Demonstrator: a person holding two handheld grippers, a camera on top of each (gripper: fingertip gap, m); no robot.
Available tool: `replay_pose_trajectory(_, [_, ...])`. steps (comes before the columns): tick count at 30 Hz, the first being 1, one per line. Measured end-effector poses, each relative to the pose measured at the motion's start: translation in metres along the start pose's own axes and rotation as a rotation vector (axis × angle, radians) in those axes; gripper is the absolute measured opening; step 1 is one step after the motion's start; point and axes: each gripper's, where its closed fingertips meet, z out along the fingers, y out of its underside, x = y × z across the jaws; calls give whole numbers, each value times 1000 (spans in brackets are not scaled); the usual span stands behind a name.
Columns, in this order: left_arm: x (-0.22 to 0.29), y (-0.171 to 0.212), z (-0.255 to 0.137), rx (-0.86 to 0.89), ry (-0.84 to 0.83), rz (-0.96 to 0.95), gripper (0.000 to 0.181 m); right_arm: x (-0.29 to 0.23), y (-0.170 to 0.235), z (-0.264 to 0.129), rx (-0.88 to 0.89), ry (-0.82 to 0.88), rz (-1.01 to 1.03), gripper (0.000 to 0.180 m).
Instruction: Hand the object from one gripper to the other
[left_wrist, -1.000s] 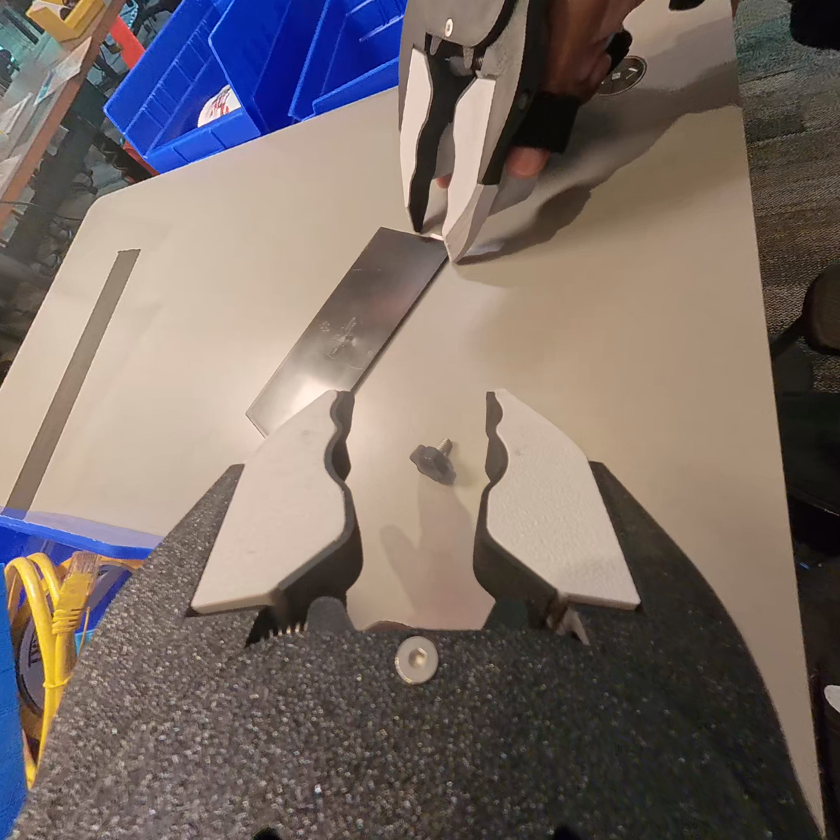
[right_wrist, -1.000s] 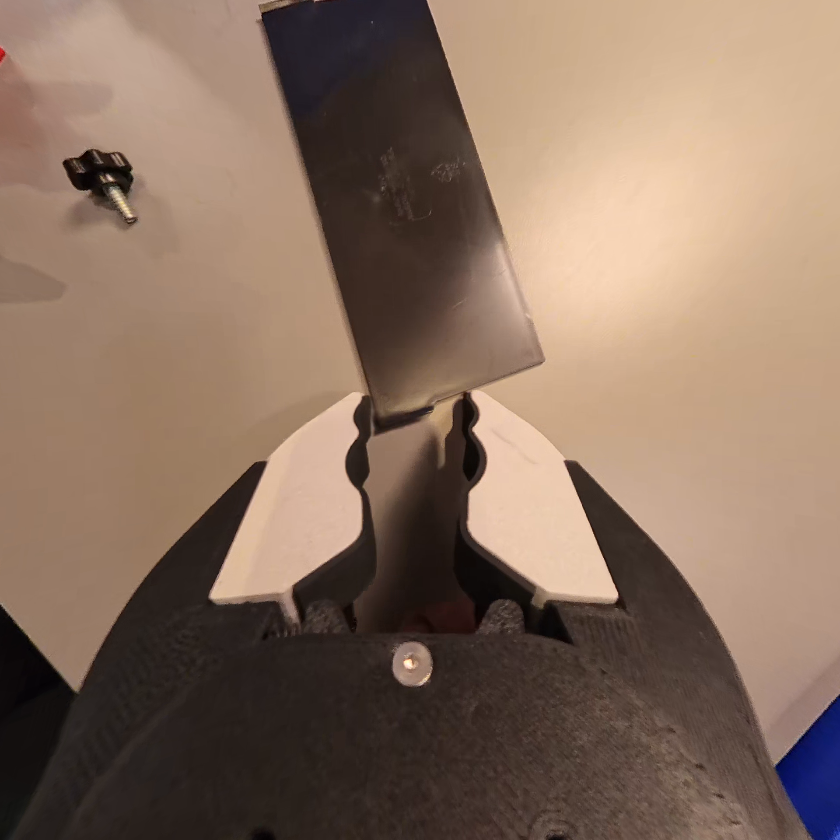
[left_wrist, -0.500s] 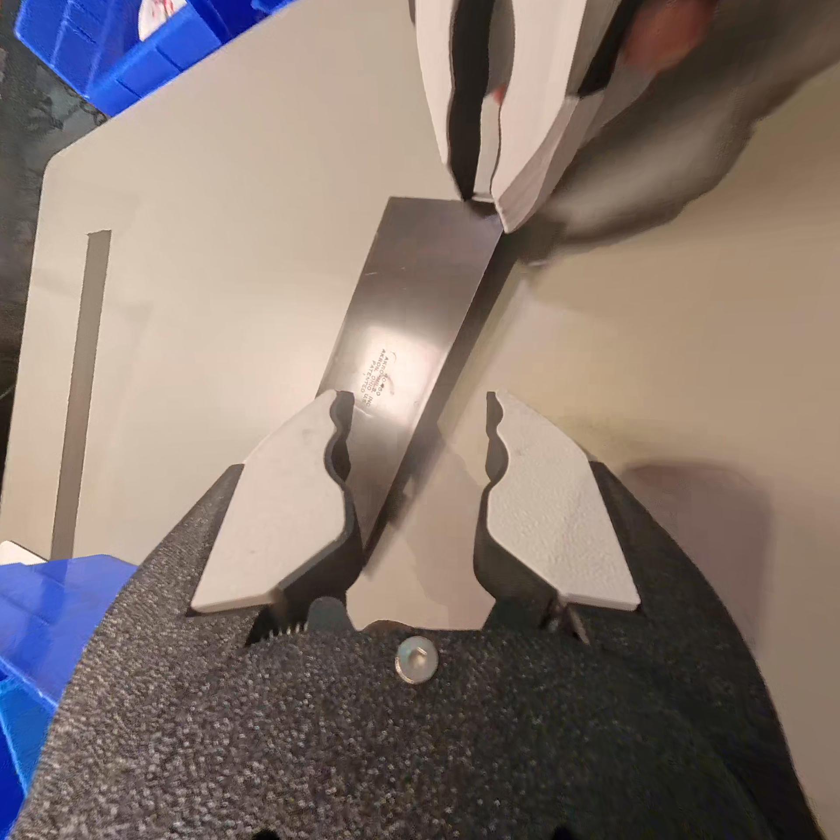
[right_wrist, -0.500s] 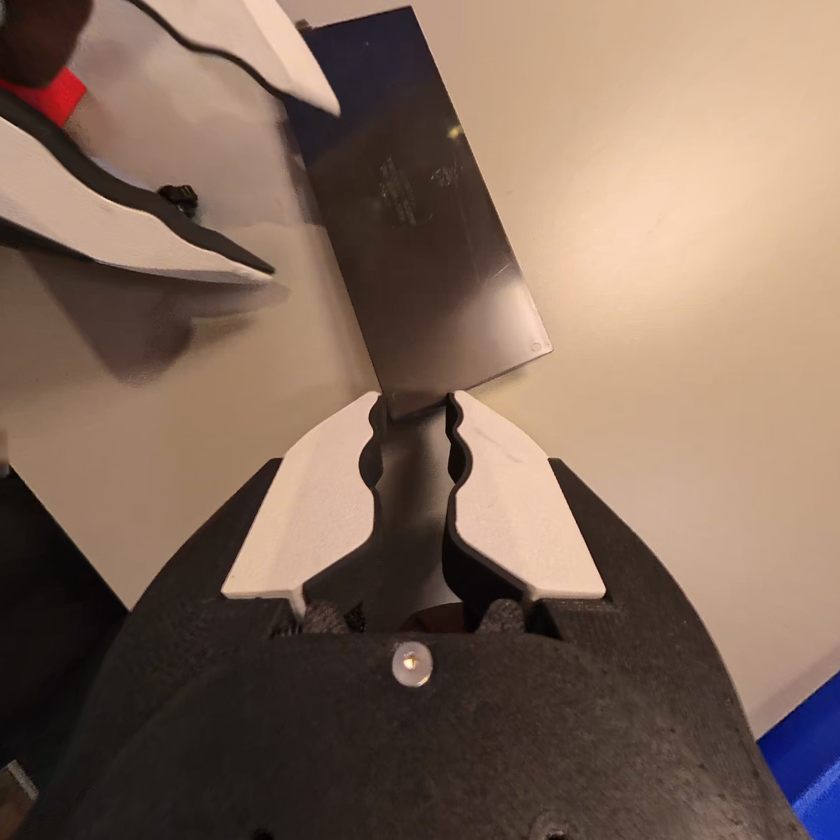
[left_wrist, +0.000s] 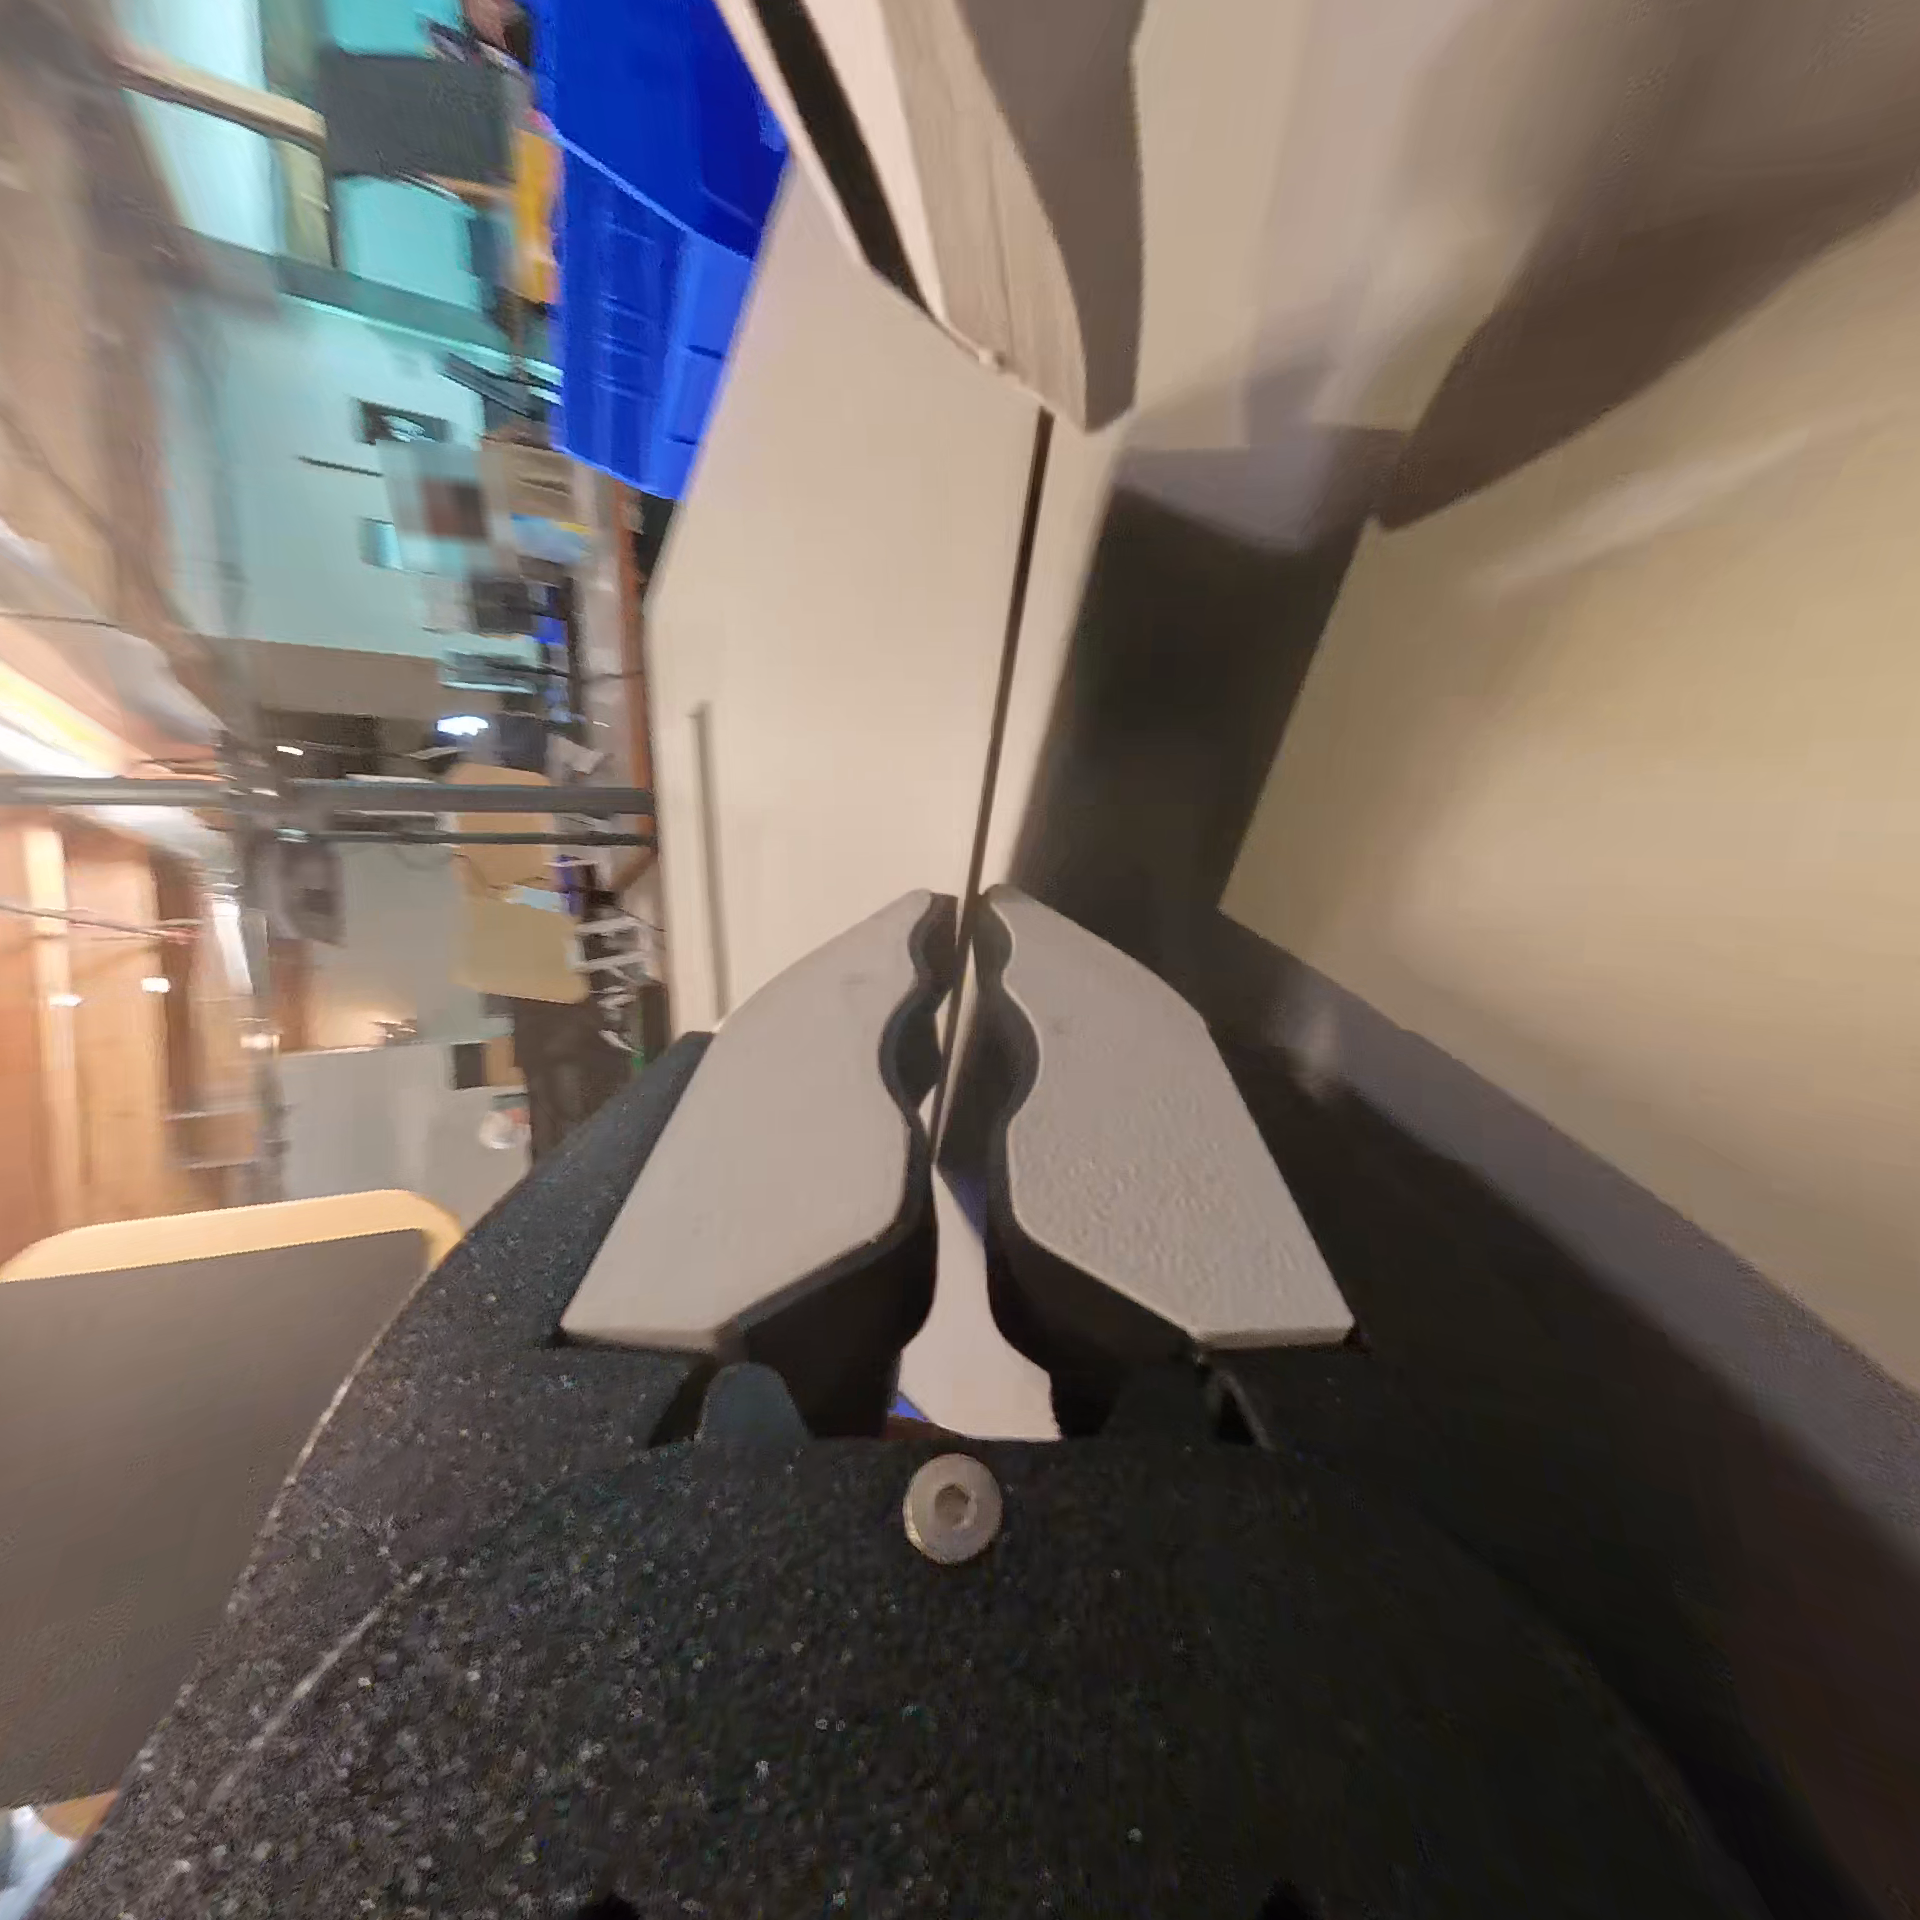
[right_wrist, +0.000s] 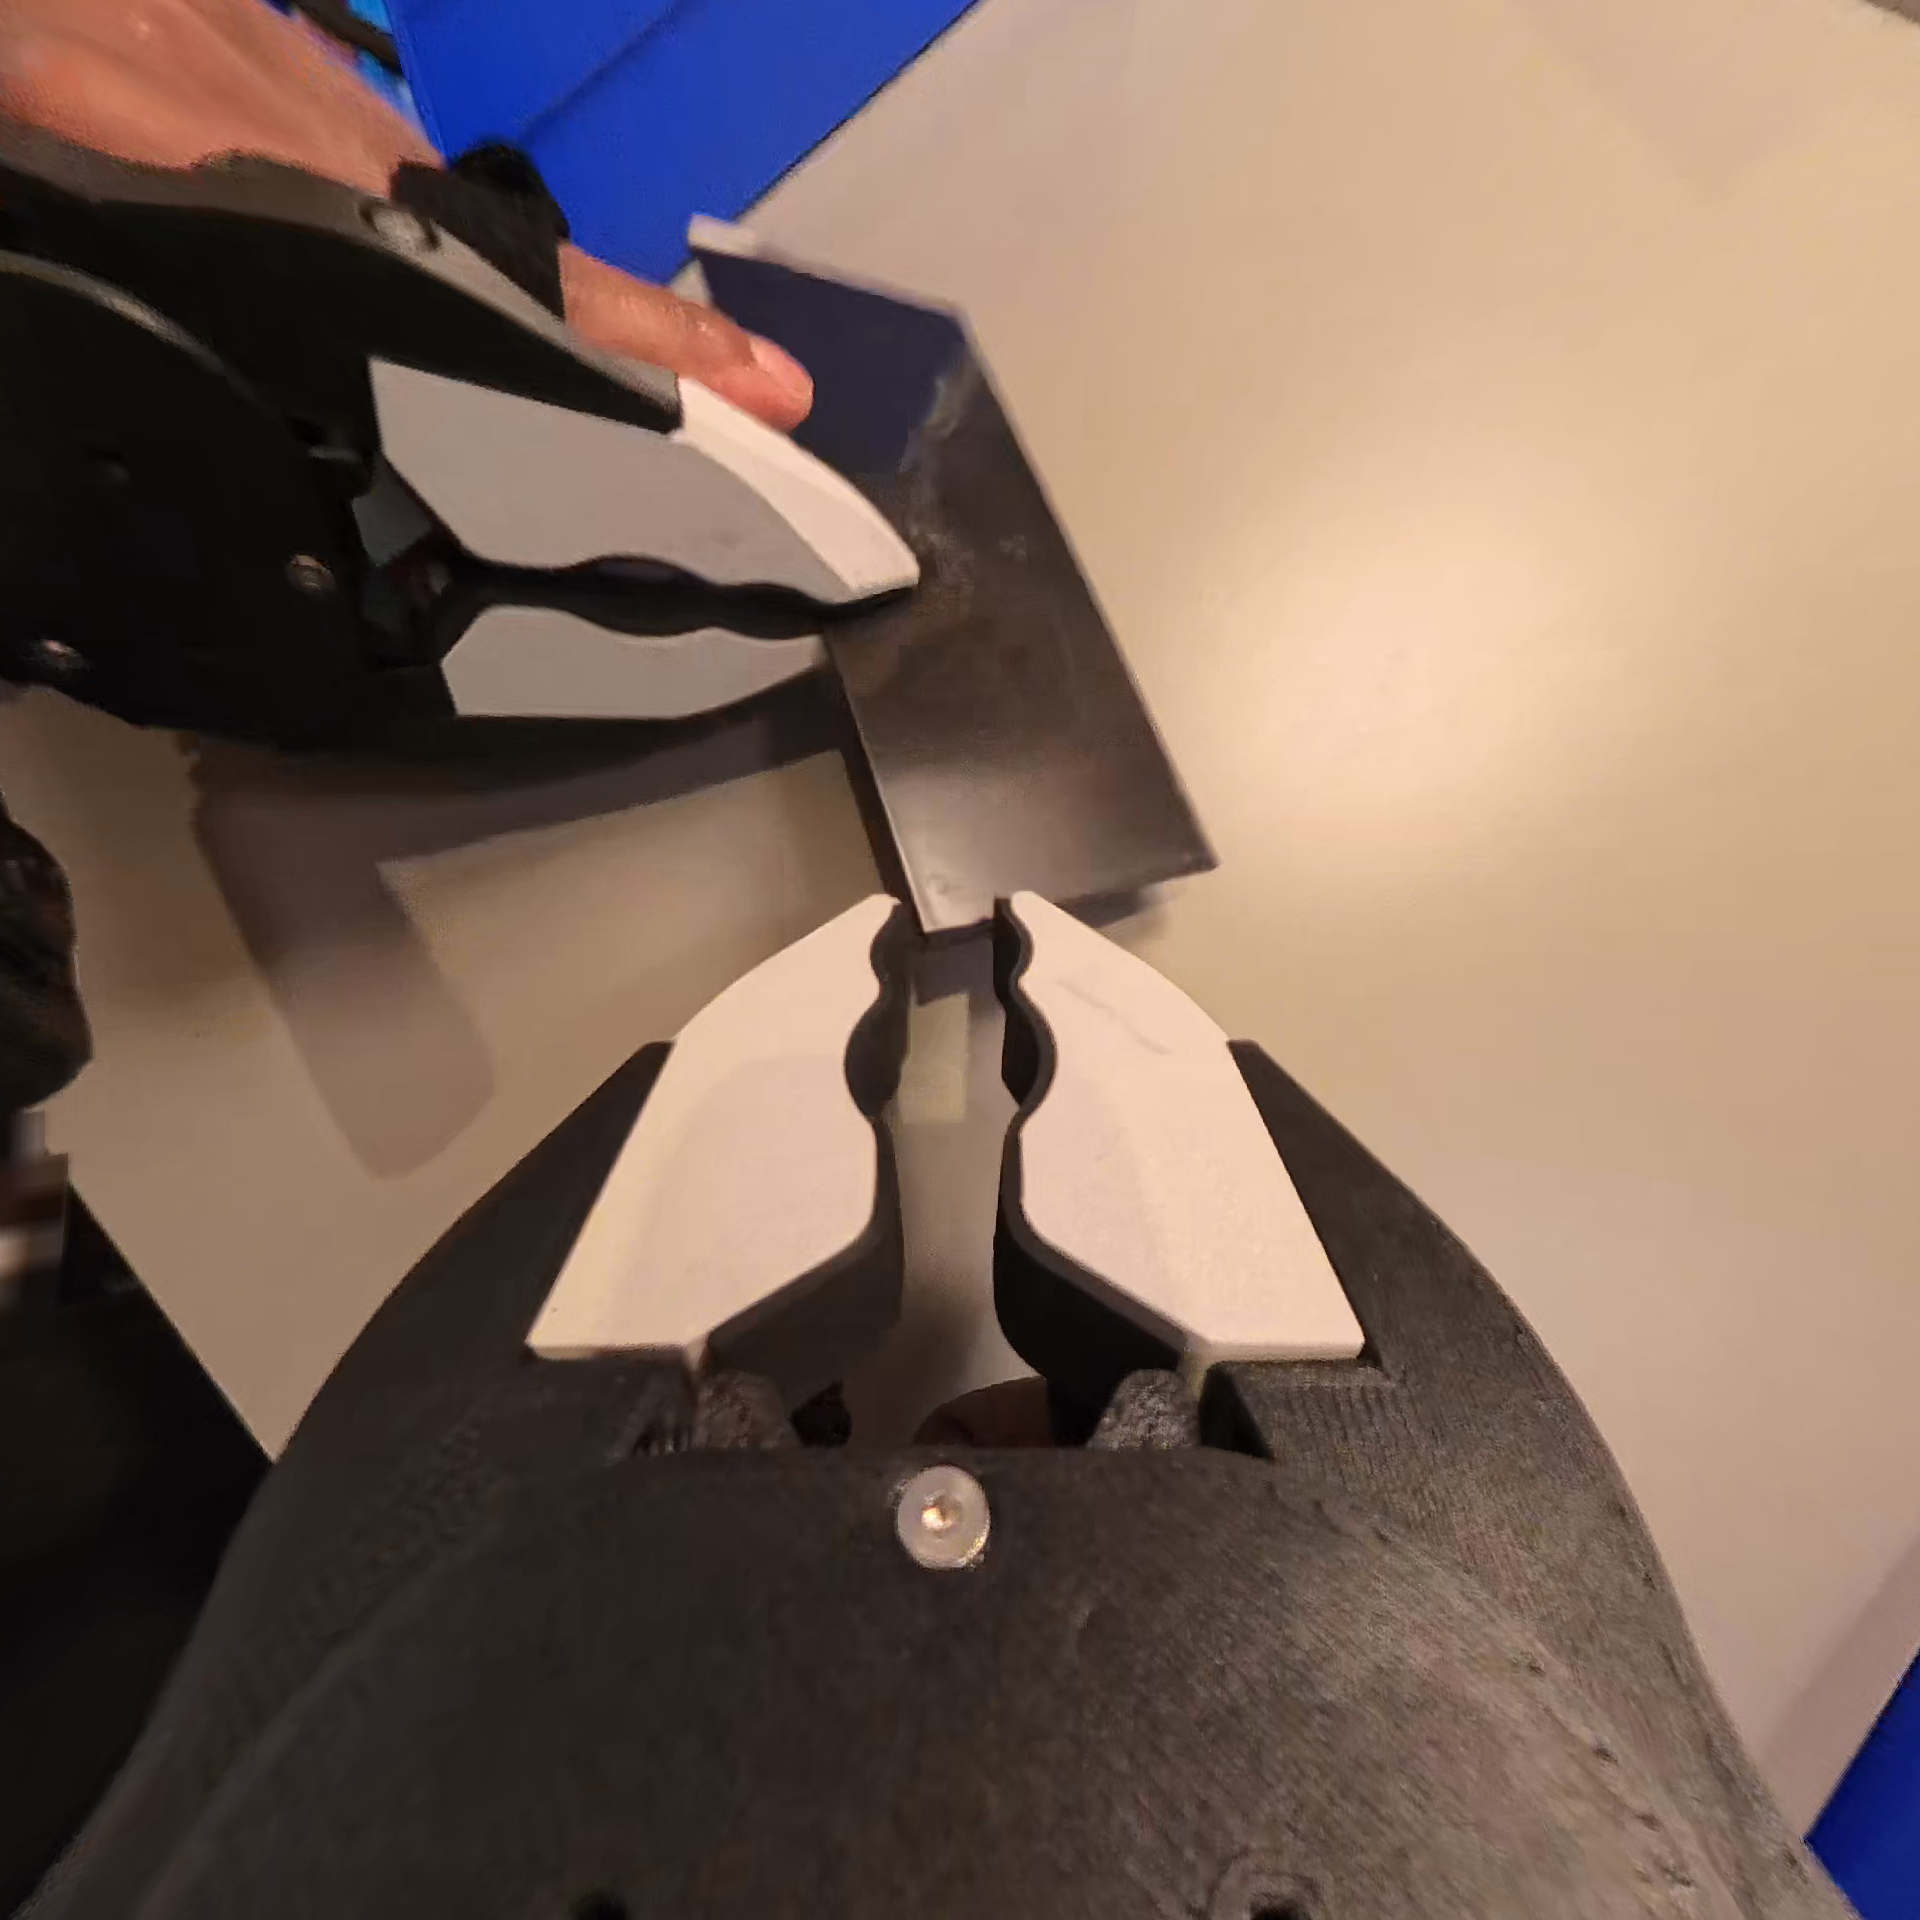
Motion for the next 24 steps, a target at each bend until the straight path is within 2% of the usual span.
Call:
replay_pose_trajectory(1, [-1,0,-1,5,-5,11,3,0,-6,-4,52,13,8,15])
replay_pose_trajectory(6, [-32,-5,-18,92,-94,-115,2,-10,-32,-37,273,61,7,38])
replay_pose_trajectory(9, [-68,-6,-38,170,-155,-253,2,-29,-43,-55,384,50,-7,39])
replay_pose_trajectory(12, [-108,0,-70,279,-209,-440,2,-61,-44,-55,403,-8,-25,39])
replay_pose_trajectory(15, [-142,15,-117,423,-241,-670,2,-109,-39,-31,346,-104,-87,39])
replay_pose_trajectory(18, [-157,37,-164,556,-230,-885,2,-160,-28,9,220,-169,-249,42])
replay_pose_trajectory(20, [-155,50,-193,640,-200,-996,2,-185,-25,34,170,-168,-372,42])
replay_pose_trajectory(24, [-135,83,-243,767,-156,-1204,2,-220,-39,70,134,-176,-419,43])
